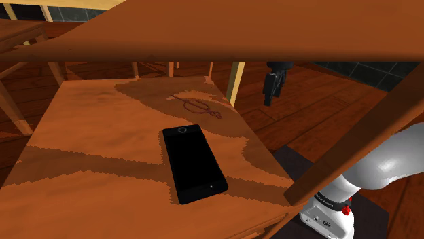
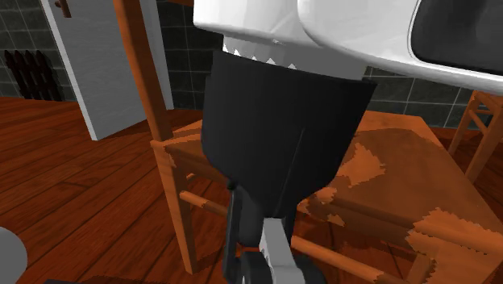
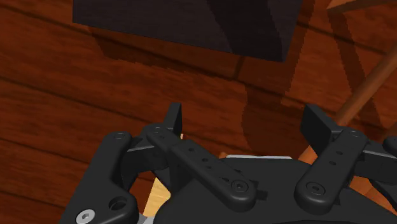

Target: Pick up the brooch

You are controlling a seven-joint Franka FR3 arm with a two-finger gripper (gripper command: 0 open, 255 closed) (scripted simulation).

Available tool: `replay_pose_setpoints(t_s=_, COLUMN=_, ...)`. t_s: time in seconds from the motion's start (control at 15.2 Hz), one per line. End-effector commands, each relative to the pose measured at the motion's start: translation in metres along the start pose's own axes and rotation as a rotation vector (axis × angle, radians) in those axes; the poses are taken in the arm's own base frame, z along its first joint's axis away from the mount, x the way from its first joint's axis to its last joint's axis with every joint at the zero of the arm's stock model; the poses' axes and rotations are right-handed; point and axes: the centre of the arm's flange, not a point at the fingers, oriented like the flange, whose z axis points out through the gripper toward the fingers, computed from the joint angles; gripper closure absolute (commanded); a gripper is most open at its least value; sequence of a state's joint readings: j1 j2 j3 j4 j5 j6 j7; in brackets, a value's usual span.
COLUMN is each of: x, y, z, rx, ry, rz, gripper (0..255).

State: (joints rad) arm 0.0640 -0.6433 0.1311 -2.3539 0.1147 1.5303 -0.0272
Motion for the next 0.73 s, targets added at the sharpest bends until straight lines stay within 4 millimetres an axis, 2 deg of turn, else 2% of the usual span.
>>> replay_pose_setpoints(t_s=0.0, x=0.011, y=-0.025, z=-0.007, rx=0.003, ry=0.005, rz=-0.012, gripper=0)
replay_pose_setpoints(t_s=0.66, x=0.060, y=-0.140, z=-0.040, rx=0.012, ry=0.032, rz=-0.072, gripper=0)
